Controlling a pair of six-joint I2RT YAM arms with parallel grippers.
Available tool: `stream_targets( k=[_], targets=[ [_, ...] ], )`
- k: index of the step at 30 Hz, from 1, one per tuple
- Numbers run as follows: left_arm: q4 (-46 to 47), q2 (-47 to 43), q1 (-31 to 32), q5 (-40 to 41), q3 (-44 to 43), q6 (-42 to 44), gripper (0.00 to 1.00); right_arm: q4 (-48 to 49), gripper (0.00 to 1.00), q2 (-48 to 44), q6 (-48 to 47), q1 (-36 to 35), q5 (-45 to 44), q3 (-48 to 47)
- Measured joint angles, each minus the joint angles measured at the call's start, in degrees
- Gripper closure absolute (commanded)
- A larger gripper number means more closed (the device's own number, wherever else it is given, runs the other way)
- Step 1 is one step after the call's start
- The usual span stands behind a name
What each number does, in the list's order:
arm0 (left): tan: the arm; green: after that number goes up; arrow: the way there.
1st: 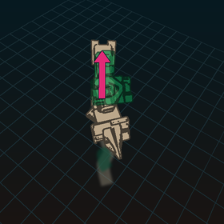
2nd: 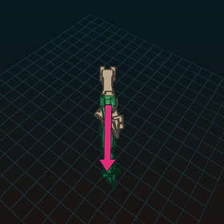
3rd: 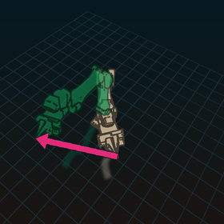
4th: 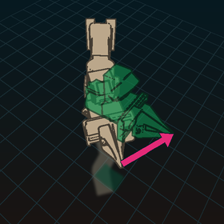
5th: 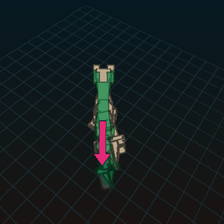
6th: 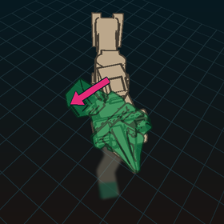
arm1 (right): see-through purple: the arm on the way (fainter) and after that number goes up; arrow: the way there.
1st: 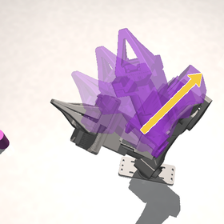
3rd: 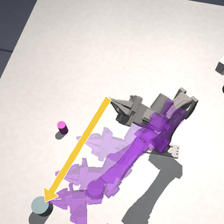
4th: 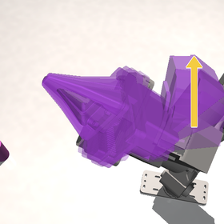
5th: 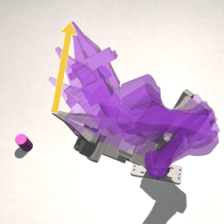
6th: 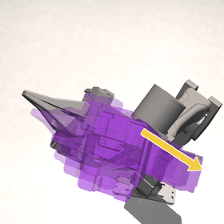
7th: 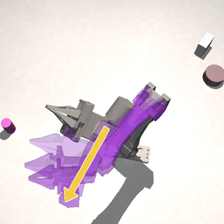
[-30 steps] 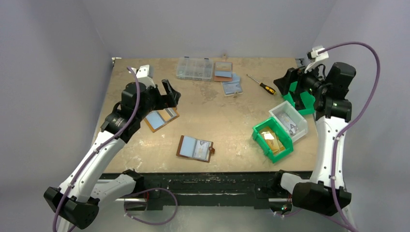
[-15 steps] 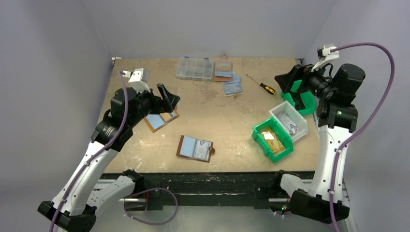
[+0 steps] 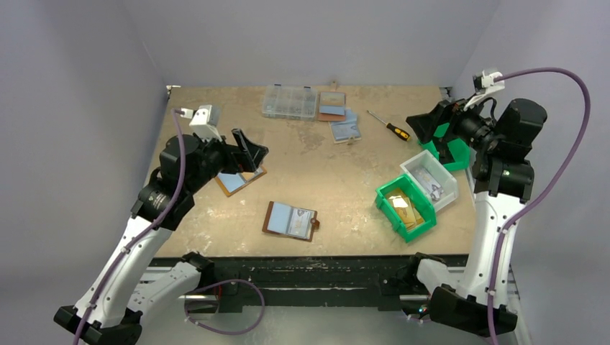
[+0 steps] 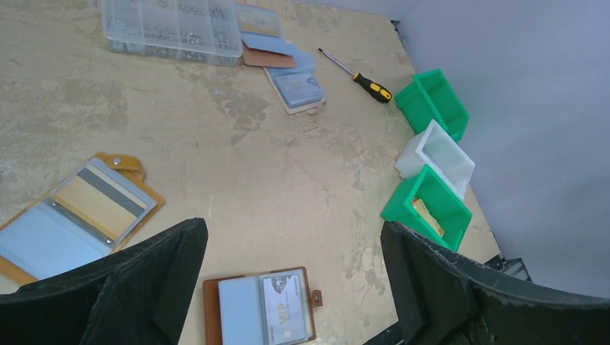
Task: Take the credit cards out of the card holder
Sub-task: Reset both arms
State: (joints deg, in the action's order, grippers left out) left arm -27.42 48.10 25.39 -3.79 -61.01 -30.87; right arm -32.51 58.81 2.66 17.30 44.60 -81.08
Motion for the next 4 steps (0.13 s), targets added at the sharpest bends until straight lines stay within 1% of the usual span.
stream_targets(
  k=[4],
  targets=[
    [0.2,-0.3,0.0,-0.8,0.4,0.0,0.0,1.0,0.01,-0.8,-0.1,0.5,2.8,1.6]
  ],
)
